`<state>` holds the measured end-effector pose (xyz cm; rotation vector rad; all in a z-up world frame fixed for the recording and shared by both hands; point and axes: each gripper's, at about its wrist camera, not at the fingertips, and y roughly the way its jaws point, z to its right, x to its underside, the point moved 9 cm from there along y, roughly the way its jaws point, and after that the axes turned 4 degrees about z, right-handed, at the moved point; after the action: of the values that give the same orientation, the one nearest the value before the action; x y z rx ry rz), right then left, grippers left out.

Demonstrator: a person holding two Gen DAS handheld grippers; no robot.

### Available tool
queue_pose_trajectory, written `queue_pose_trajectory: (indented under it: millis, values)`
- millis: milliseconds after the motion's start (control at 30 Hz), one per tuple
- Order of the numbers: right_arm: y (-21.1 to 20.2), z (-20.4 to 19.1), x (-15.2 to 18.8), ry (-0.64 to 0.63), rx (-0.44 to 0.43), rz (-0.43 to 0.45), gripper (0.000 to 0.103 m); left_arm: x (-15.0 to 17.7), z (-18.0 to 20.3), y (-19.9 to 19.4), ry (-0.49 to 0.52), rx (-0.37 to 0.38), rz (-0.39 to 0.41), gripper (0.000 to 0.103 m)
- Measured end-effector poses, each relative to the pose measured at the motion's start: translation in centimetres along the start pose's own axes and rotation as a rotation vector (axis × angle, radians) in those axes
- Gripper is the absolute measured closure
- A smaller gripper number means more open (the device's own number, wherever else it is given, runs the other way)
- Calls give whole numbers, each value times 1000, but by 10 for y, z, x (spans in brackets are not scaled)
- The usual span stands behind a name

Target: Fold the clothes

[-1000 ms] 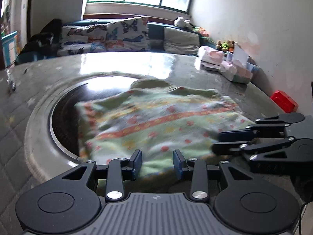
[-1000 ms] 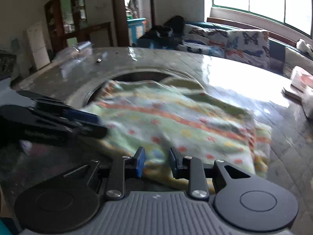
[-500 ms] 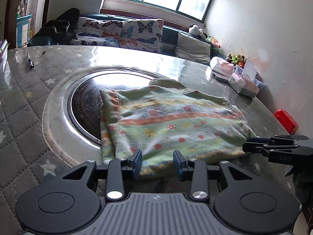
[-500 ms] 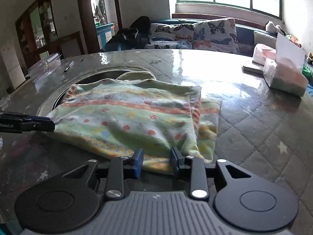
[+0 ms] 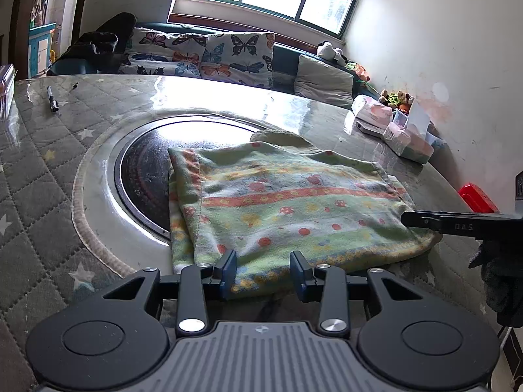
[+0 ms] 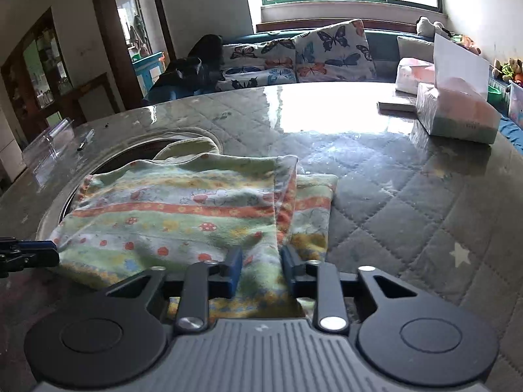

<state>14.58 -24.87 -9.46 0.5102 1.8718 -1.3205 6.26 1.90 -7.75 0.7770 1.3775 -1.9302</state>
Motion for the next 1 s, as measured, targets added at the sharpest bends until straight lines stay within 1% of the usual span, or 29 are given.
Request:
queue_pose_trajectory:
  millis: [33, 67, 167, 200, 333, 367, 433, 467, 500, 533, 667, 833, 900, 1000]
  values:
    - [-3, 0, -1, 12, -2, 11, 96, 0, 0, 0, 1, 2, -1, 64]
    - [-7, 1, -2, 25, -4, 23, 97, 0, -1, 0, 3, 3, -2, 64]
    - [-28, -6, -7, 4, -2, 66, 97, -1, -2, 0, 7, 8, -4, 64]
    - [-32, -7, -6, 4, 0, 68, 97, -1, -2, 0, 8, 9, -5, 64]
    - [-22, 5, 19, 70, 1, 17, 96, -1, -3, 1, 13, 15, -8, 64]
    - [-22, 7, 21, 91, -6, 21, 96, -1, -3, 1, 17, 15, -9, 64]
    - [-24, 9, 19, 110, -10, 8, 92, -2, -2, 1, 29, 15, -15, 64]
    - [-25, 9, 18, 93, -2, 2, 90, -2, -2, 0, 33, 15, -18, 64]
    - [-26, 9, 16, 76, 4, 1, 85, -2, -2, 0, 33, 18, -21, 63]
    - [-27, 9, 14, 61, 8, 0, 82, -3, -2, 0, 31, 19, -24, 63]
    - [-28, 8, -5, 42, 12, 40, 82, -16, -3, 0, 27, 15, -15, 63]
    - [-5, -1, -31, 9, -5, 68, 81, -43, -8, 11, 14, 3, 15, 63]
    - [9, -5, -38, -1, -7, 62, 81, -56, -13, 23, 3, -20, 22, 63]
    - [31, -5, -42, -10, 7, 45, 80, -72, -22, 39, -27, -34, 26, 63]
